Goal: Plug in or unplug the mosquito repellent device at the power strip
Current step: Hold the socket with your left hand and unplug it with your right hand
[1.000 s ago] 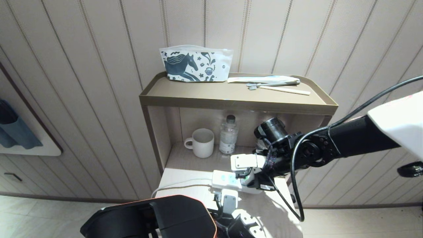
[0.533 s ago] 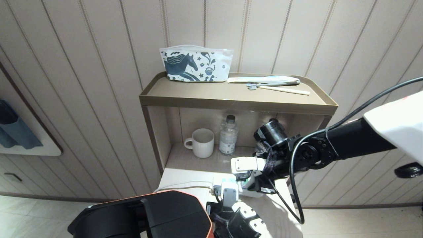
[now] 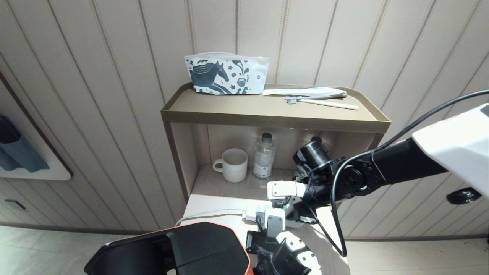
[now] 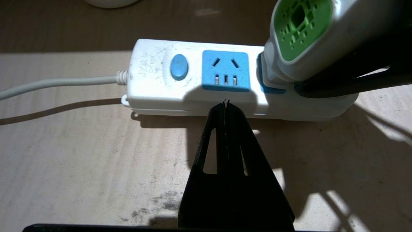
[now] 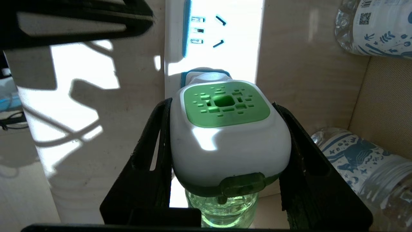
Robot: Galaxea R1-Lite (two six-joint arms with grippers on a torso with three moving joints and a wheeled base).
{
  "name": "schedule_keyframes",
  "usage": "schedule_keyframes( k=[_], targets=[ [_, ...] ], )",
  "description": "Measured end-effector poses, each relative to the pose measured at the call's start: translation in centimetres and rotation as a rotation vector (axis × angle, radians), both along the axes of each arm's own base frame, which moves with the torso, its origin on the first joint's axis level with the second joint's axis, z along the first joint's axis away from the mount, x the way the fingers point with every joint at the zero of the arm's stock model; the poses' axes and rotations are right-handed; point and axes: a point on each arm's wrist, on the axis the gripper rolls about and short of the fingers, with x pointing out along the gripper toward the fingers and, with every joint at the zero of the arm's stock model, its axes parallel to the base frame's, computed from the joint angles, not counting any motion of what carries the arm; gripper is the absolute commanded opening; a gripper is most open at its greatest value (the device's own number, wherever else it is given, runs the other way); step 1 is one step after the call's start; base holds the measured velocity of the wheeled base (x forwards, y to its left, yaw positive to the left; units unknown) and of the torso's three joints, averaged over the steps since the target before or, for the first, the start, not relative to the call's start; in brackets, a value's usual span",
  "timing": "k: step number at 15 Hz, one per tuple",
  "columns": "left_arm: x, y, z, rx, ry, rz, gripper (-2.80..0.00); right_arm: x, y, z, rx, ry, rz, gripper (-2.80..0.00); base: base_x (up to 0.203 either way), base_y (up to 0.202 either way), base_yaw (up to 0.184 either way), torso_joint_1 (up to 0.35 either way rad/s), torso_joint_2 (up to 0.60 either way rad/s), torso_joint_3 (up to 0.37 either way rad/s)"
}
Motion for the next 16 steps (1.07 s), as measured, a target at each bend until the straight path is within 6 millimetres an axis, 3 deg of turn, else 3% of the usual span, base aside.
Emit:
schedule_keyframes(
  k=[6, 10, 16],
  targets=[
    [0.3, -0.6, -0.3, 0.012, -0.012, -0.008, -2.8, -0.2, -0.1, -0.3, -0.003, 0.014, 0.003, -2.8, 0.0, 0.0, 0.0, 0.0, 0.0, 0.0],
    [0.1, -0.1, -1.6, 0.037, -0.001, -0.009, -2.8, -0.6, -0.1, -0.8, -0.006, 0.04, 0.01, -2.8, 0.0, 0.0, 0.0, 0.0, 0.0, 0.0],
    [-0.4, 1.1, -2.6, 0.068, 0.014, -0.019, -2.8, -1.0, -0.3, 0.7, 0.08, 0.047, 0.036, -2.8, 0.0, 0.0, 0.0, 0.0, 0.0, 0.0]
  ],
)
